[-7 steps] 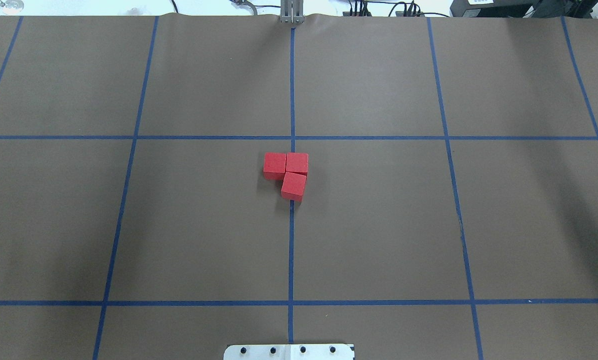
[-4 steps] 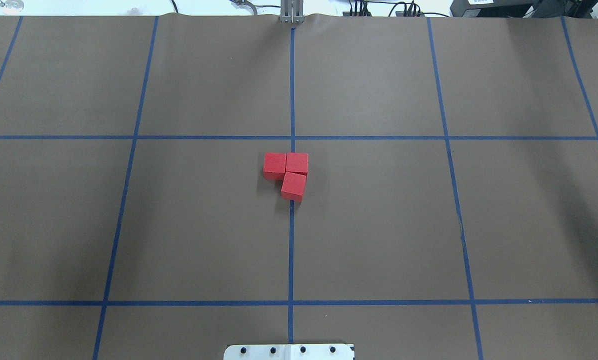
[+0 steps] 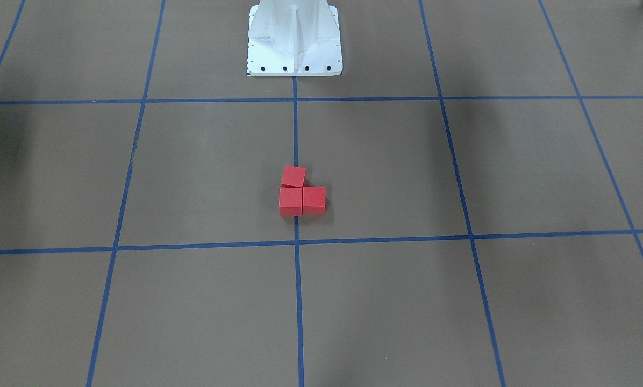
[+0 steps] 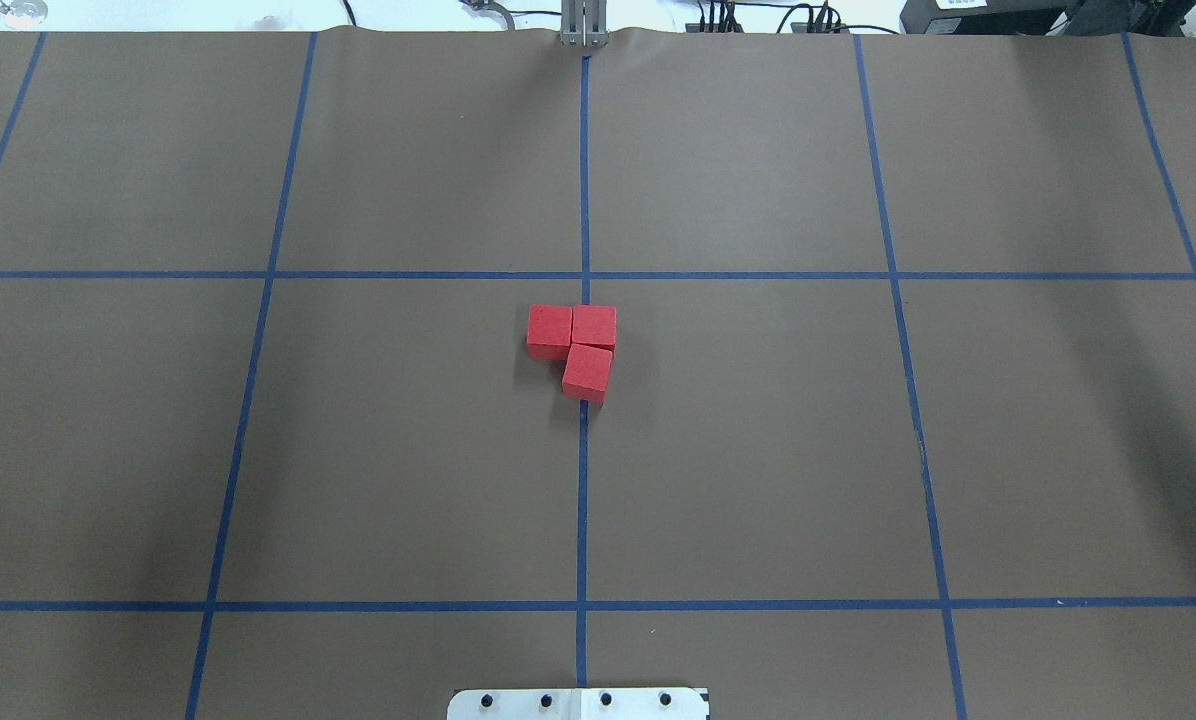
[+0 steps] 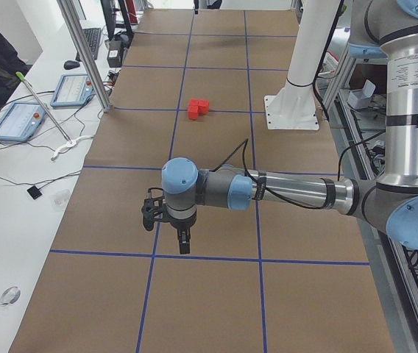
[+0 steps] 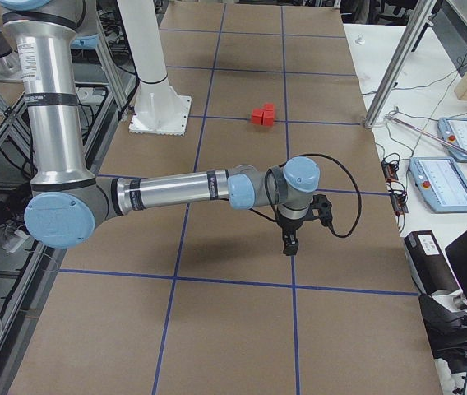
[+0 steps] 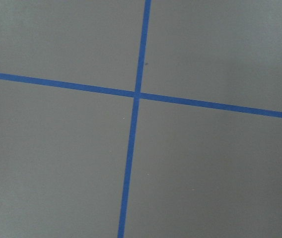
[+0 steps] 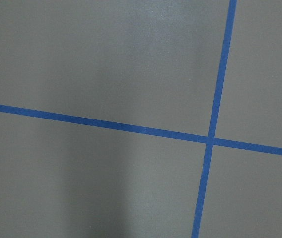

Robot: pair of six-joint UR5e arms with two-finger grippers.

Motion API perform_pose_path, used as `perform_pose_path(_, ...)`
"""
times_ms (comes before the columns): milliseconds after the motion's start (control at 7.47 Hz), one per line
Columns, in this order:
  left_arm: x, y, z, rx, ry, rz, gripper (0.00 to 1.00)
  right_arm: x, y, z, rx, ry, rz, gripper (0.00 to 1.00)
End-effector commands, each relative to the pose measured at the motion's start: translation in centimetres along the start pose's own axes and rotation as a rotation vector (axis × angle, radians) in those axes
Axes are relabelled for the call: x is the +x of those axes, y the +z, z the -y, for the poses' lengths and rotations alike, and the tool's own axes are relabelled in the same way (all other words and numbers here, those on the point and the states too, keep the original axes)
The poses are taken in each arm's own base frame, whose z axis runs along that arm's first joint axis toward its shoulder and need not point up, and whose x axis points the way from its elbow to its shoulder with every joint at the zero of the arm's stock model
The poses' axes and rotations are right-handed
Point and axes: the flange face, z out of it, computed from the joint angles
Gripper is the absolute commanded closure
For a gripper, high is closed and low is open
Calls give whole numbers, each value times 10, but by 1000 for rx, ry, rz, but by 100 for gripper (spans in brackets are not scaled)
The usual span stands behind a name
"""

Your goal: Form red blocks into L shape at center

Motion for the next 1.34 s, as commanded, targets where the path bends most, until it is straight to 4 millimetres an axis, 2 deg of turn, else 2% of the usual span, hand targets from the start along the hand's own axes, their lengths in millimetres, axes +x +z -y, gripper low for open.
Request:
perform_pose_path(0,-7,6,0,-9,-9,8,0,7,-25,1,44,15,-6,0)
perform_pose_path(268,-6,6,0,-10,-9,7,0,9,-28,3,42,21,-13,0)
perform_pose_path(937,4,-1,5,5,-1,-3,0,15,-17,-1,-1,45,-30,0)
perform_pose_path(1204,4,-2,5,6,1,-5,0,20,-16,-5,-23,-6,-32,0)
